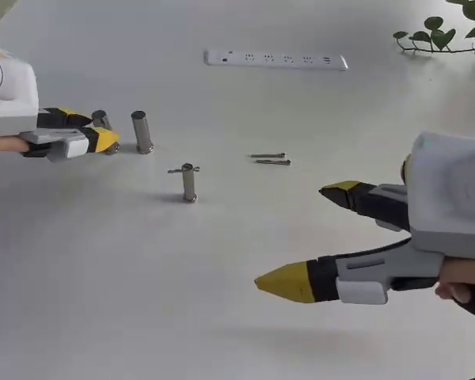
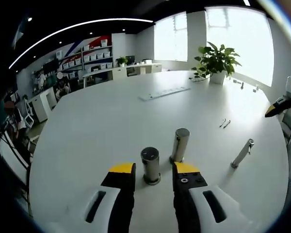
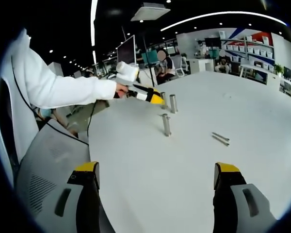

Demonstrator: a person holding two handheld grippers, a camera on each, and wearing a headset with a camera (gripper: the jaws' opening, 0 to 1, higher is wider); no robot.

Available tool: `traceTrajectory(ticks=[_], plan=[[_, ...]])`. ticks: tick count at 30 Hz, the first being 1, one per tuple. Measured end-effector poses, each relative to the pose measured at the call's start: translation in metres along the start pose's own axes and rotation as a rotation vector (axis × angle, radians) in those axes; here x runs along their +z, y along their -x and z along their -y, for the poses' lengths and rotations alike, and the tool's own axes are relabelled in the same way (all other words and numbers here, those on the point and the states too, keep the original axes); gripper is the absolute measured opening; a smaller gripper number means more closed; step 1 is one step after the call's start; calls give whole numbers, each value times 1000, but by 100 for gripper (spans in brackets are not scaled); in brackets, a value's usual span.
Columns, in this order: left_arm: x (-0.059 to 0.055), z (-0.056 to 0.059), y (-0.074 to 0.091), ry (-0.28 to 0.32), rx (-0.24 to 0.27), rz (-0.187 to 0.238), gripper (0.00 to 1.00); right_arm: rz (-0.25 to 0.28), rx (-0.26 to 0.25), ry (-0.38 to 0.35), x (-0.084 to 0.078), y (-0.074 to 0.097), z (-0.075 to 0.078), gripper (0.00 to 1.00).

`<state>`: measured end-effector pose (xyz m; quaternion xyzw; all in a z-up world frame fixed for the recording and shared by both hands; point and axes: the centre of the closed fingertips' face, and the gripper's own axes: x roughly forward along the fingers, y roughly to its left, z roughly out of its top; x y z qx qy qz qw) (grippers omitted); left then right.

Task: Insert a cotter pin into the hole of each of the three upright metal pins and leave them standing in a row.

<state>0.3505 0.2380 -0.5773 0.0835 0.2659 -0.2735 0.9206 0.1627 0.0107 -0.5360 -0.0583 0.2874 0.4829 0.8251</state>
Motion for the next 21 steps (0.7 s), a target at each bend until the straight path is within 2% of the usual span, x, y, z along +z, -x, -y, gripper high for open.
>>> traceTrajectory(ticks=[2, 3, 9, 10, 11, 13, 16, 18, 19, 21], plan=[[-5, 2, -6, 13, -12, -22, 28, 3, 1, -2, 1, 0, 0, 96], [-9, 2, -9, -2, -5, -38, 27, 3, 3, -3, 1, 0, 0, 96], [-6, -4, -15, 5, 21, -19, 18, 2, 6, -11, -1, -2, -1, 96], [-6, -5, -16, 12, 28, -20, 15, 2, 7, -14, -2, -2, -1, 96], [-9, -6, -15, 50, 24, -30, 13, 0, 9, -14, -3, -3, -2, 96], [-8, -8, -16, 94, 25, -12, 12, -14, 6, -7, -7, -4, -2, 95], [-9, -12, -13, 70, 44, -14, 12, -20, 7, -15, -11, -4, -3, 95], [-9, -15, -13, 87, 55, -12, 11, -17, 7, -16, -11, -3, -4, 95], [-8, -17, -12, 147, 66, 1, 11, -16, 7, -17, -10, -3, -5, 95], [-9, -18, -10, 130, 66, -22, 11, -12, 4, -18, -9, -2, -5, 95]])
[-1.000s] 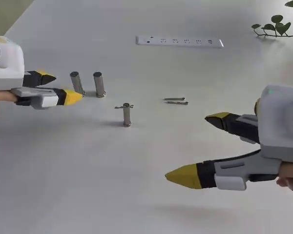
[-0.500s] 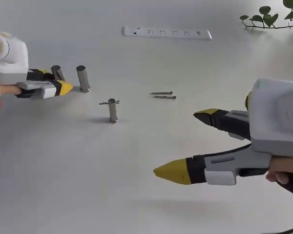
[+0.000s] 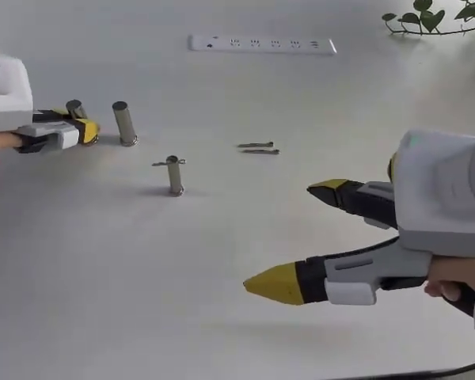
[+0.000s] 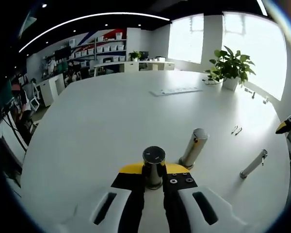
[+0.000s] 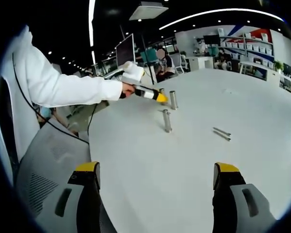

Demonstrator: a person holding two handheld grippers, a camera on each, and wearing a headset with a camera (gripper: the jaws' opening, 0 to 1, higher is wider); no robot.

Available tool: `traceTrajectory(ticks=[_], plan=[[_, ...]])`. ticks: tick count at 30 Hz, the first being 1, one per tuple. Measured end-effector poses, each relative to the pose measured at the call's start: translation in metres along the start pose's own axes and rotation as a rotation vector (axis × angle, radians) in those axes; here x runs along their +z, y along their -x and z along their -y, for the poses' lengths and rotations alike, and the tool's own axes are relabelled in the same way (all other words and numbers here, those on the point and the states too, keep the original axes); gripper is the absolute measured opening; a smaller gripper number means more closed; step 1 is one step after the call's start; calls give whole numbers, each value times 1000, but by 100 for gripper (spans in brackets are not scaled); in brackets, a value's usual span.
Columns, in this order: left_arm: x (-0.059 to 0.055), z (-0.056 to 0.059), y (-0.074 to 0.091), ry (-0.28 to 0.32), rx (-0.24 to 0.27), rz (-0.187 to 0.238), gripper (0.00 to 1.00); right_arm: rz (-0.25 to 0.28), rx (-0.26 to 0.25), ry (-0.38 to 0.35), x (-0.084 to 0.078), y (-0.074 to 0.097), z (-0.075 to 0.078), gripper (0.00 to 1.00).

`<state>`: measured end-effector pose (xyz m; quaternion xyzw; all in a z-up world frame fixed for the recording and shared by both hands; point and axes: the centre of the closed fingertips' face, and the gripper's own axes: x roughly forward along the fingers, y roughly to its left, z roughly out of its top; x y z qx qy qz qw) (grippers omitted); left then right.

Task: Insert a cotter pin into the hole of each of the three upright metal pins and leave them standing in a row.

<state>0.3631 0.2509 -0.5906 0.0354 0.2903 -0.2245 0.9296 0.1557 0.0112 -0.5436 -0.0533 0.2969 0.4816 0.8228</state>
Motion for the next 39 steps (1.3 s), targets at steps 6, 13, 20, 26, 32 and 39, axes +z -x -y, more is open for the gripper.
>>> traceTrajectory(ticks=[6, 13, 20, 26, 32, 39], plan=[[16, 10, 17, -53, -38, 37, 11, 4, -7, 2, 1, 2, 4, 95], [51, 49, 60, -151, -118, 93, 11, 20, -7, 10, 7, 4, 3, 95], [68, 116, 103, -231, -197, 123, 11, 37, -8, 26, 11, 12, 0, 95], [70, 146, 106, -241, -249, 123, 11, 49, -22, 31, 12, 19, -1, 94], [52, 181, 99, -280, -264, 73, 11, 58, -33, 27, 10, 23, -1, 94], [26, 211, 75, -241, -313, 40, 11, 67, -66, 33, 9, 26, 2, 93]])
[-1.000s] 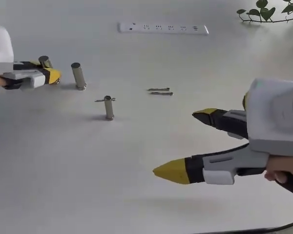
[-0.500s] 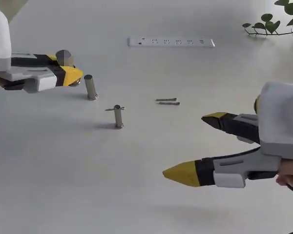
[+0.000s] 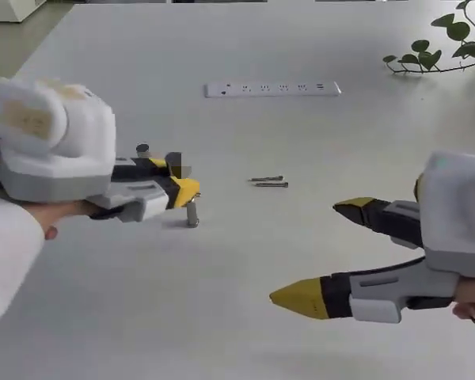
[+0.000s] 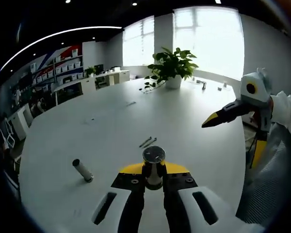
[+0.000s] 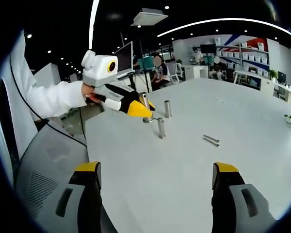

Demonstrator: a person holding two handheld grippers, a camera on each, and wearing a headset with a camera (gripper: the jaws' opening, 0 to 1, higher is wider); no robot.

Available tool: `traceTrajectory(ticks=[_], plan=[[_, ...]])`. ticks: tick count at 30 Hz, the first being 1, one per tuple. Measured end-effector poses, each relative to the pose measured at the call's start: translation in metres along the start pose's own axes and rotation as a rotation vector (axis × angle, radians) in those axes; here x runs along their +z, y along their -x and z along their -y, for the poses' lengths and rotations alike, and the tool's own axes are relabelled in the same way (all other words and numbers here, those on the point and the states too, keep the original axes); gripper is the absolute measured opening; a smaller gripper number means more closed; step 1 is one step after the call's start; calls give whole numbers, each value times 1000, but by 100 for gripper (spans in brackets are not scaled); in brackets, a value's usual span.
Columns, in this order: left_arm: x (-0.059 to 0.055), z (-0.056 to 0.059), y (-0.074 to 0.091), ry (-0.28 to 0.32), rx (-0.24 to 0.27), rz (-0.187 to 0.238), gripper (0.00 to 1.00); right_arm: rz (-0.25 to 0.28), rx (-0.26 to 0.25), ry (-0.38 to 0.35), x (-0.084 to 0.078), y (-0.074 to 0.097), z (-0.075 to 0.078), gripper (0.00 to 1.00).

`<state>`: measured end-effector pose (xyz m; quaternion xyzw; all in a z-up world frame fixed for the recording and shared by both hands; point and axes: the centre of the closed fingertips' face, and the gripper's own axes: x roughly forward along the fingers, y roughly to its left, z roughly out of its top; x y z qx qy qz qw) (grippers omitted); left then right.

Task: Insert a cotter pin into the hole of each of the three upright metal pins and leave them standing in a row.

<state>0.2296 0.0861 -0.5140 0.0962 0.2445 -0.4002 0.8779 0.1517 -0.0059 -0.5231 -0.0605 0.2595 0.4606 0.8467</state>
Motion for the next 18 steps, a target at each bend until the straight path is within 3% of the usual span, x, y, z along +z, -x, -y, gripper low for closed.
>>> traceTrajectory(ticks=[1, 5, 8, 12, 18], plan=[[-4, 5, -6, 21, -10, -2, 11, 8, -1, -4, 2, 0, 0, 93], [-14, 13, -24, -17, -4, -36, 11, 11, -10, -11, 0, 2, 2, 93], [-15, 23, -30, 39, -33, -34, 11, 11, -16, -22, -2, 3, 3, 92], [-15, 31, -35, 22, -41, -28, 11, 21, -28, -32, -1, 4, 5, 92], [-27, 35, -44, -14, -37, -53, 11, 21, -31, -36, -2, 3, 6, 92]])
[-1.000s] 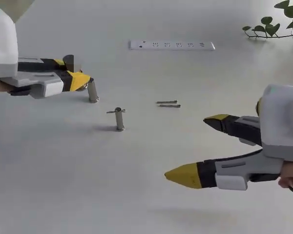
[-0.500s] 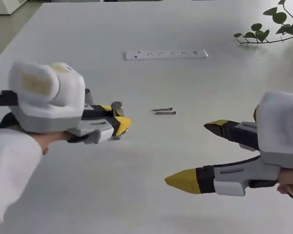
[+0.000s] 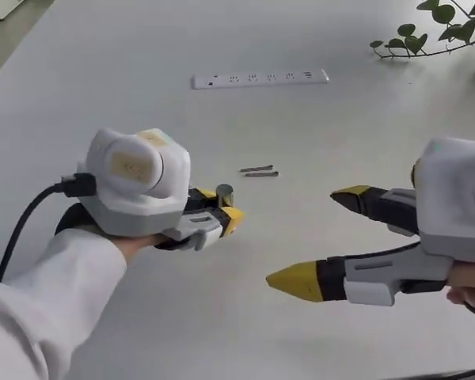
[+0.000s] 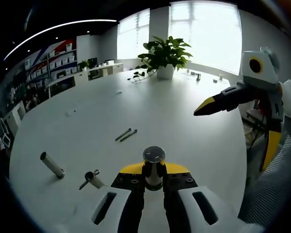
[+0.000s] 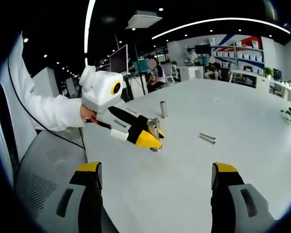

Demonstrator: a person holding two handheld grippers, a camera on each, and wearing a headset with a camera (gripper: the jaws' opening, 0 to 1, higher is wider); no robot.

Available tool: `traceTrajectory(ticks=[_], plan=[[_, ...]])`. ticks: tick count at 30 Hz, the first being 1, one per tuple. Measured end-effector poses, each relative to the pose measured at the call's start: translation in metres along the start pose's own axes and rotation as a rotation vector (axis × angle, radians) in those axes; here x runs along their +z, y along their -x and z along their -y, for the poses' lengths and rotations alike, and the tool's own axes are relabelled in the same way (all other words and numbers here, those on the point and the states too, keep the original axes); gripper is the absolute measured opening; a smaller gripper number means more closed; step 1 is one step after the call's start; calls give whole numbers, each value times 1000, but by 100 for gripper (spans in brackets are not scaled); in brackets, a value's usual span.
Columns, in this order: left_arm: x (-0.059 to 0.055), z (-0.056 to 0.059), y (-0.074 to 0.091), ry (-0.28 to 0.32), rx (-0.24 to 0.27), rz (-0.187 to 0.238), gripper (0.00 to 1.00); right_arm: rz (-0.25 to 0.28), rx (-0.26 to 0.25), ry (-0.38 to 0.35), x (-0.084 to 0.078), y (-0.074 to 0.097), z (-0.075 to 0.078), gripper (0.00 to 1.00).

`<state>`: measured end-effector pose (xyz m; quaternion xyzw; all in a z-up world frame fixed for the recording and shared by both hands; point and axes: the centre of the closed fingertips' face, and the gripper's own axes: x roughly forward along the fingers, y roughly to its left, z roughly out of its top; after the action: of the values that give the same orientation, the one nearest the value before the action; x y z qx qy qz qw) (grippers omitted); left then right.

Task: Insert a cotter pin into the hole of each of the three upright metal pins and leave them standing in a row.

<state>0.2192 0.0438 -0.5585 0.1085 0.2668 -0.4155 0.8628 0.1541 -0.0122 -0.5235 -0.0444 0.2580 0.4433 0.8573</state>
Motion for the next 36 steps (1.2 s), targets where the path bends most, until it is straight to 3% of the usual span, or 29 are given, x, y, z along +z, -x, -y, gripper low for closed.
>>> traceTrajectory(ticks=[5, 12, 26, 31, 36], plan=[[-10, 7, -2, -7, -3, -32, 11, -9, 5, -1, -2, -2, 0, 92], [-14, 8, -5, -21, 10, -29, 11, -25, 11, -5, -5, -3, -2, 92], [-23, 9, -13, -34, 52, -10, 11, -33, 15, -3, -9, -2, -4, 91], [-26, 10, -14, -35, 48, -7, 11, -38, 12, -10, -11, -3, -3, 91], [-26, 10, -15, -42, 24, 25, 12, -39, 11, -12, -12, -3, -3, 91]])
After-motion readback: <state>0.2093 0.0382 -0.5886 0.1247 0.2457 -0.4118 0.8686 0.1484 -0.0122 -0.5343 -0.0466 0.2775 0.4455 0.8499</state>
